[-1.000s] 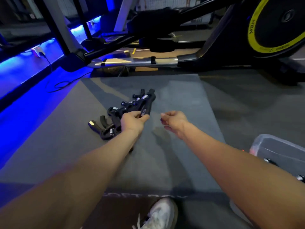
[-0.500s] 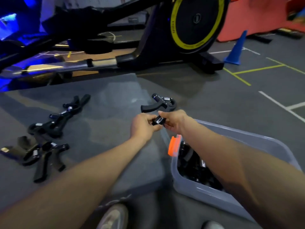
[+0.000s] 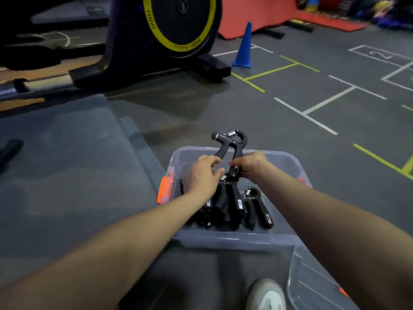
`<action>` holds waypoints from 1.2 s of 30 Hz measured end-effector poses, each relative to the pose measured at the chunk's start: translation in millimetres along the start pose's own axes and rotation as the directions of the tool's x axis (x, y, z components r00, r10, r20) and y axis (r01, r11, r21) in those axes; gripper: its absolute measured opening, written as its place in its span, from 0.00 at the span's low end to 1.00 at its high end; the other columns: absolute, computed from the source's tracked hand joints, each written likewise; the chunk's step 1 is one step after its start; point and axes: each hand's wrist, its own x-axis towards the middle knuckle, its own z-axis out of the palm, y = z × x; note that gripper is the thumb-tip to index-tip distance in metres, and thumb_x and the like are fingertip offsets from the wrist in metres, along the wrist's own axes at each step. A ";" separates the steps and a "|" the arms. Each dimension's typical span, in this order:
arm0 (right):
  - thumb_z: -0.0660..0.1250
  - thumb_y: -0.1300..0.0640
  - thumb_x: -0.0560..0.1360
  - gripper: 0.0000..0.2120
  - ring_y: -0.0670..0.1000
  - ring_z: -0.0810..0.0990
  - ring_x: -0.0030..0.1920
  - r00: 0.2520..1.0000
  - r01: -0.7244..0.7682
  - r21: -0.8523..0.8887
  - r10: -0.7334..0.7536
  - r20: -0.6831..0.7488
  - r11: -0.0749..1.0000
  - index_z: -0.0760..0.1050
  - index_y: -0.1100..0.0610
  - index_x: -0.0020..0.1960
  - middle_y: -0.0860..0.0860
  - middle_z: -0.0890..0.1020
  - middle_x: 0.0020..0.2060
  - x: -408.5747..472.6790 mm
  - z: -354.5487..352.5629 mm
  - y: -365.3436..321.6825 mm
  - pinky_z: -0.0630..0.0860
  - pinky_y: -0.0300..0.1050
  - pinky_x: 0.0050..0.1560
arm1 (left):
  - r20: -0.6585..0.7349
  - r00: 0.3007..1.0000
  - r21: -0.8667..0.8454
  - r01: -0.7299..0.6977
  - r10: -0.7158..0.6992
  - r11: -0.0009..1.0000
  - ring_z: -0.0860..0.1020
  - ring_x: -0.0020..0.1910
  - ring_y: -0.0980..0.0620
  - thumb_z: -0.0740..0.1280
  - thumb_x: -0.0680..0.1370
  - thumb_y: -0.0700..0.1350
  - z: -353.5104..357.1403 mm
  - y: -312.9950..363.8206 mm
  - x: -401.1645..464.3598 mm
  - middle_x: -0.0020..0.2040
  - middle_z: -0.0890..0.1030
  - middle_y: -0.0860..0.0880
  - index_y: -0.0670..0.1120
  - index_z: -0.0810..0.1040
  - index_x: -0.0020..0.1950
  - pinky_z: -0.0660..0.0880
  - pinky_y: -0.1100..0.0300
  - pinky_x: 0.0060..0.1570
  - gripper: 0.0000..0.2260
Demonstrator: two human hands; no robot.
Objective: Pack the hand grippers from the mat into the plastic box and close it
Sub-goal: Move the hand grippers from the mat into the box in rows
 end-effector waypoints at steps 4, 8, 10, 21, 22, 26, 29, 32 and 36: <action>0.74 0.72 0.63 0.12 0.58 0.78 0.33 0.995 -0.051 -0.018 0.049 -0.085 0.999 0.71 0.63 0.36 0.59 0.77 0.32 18.9 -40.3 41.6 0.78 0.51 0.36 | 0.074 0.997 0.151 -0.014 0.003 0.988 0.75 0.58 0.47 0.70 0.73 0.45 30.6 -2.2 0.4 0.58 0.74 0.48 0.46 0.74 0.59 0.72 0.51 0.59 0.15; 0.75 0.73 0.61 0.13 0.62 0.82 0.44 0.991 -0.093 -0.070 0.085 -0.106 0.993 0.74 0.65 0.39 0.62 0.79 0.39 38.0 -64.2 78.0 0.79 0.64 0.50 | 0.277 0.961 0.357 -0.077 -0.027 0.931 0.67 0.68 0.47 0.71 0.72 0.50 54.0 -10.0 5.5 0.68 0.67 0.49 0.48 0.67 0.69 0.67 0.53 0.67 0.28; 0.76 0.70 0.61 0.17 0.56 0.80 0.38 0.991 -0.104 -0.166 0.088 -0.098 0.981 0.77 0.68 0.49 0.60 0.79 0.39 43.0 -74.2 89.3 0.81 0.54 0.41 | 0.350 0.935 0.401 -0.099 -0.052 0.911 0.65 0.70 0.47 0.73 0.70 0.51 65.2 -13.0 8.6 0.71 0.64 0.50 0.48 0.62 0.72 0.65 0.52 0.69 0.34; 0.72 0.65 0.65 0.10 0.54 0.77 0.37 0.985 -0.121 -0.501 0.043 -0.166 0.857 0.81 0.62 0.47 0.55 0.79 0.37 66.3 -88.7 117.6 0.73 0.42 0.33 | 0.535 0.833 0.450 -0.137 -0.144 0.883 0.54 0.77 0.49 0.75 0.66 0.55 100.5 -36.9 21.8 0.78 0.53 0.49 0.46 0.53 0.77 0.54 0.55 0.75 0.46; 0.72 0.66 0.65 0.11 0.53 0.77 0.38 0.985 -0.124 -0.501 0.043 -0.170 0.857 0.81 0.63 0.47 0.55 0.79 0.37 69.3 -88.4 121.5 0.74 0.42 0.36 | 0.542 0.827 0.447 -0.134 -0.148 0.884 0.53 0.77 0.49 0.75 0.66 0.55 102.6 -38.3 22.8 0.78 0.53 0.49 0.46 0.53 0.77 0.54 0.55 0.75 0.47; 0.71 0.68 0.65 0.13 0.53 0.81 0.43 0.981 -0.139 -0.491 0.053 -0.185 0.860 0.81 0.63 0.49 0.57 0.82 0.41 78.8 -84.2 135.6 0.78 0.44 0.45 | 0.555 0.815 0.438 -0.117 -0.165 0.891 0.53 0.77 0.48 0.75 0.65 0.55 108.6 -43.3 25.8 0.78 0.52 0.49 0.46 0.53 0.77 0.53 0.55 0.76 0.47; 0.73 0.68 0.65 0.13 0.53 0.83 0.45 0.977 -0.163 -0.450 0.081 -0.196 0.878 0.81 0.64 0.50 0.59 0.84 0.45 84.4 -77.6 145.5 0.78 0.43 0.46 | 0.555 0.814 0.436 -0.113 -0.168 0.893 0.52 0.77 0.48 0.76 0.65 0.55 111.6 -46.6 27.8 0.78 0.51 0.49 0.45 0.53 0.77 0.52 0.55 0.76 0.48; 0.74 0.70 0.63 0.14 0.50 0.77 0.40 0.972 -0.187 -0.377 0.115 -0.204 0.907 0.80 0.64 0.48 0.57 0.80 0.40 90.1 -76.6 152.4 0.78 0.45 0.45 | 0.555 0.815 0.435 -0.112 -0.168 0.894 0.52 0.77 0.49 0.76 0.65 0.55 113.1 -48.5 28.2 0.78 0.51 0.49 0.46 0.53 0.77 0.52 0.55 0.76 0.48; 0.73 0.72 0.62 0.14 0.49 0.75 0.41 0.970 -0.201 -0.334 0.139 -0.199 0.921 0.78 0.60 0.45 0.55 0.78 0.39 94.7 -76.6 157.2 0.75 0.44 0.43 | 0.557 0.813 0.433 -0.109 -0.171 0.895 0.52 0.77 0.49 0.76 0.64 0.55 113.6 -50.3 29.5 0.78 0.52 0.50 0.46 0.53 0.77 0.52 0.54 0.76 0.48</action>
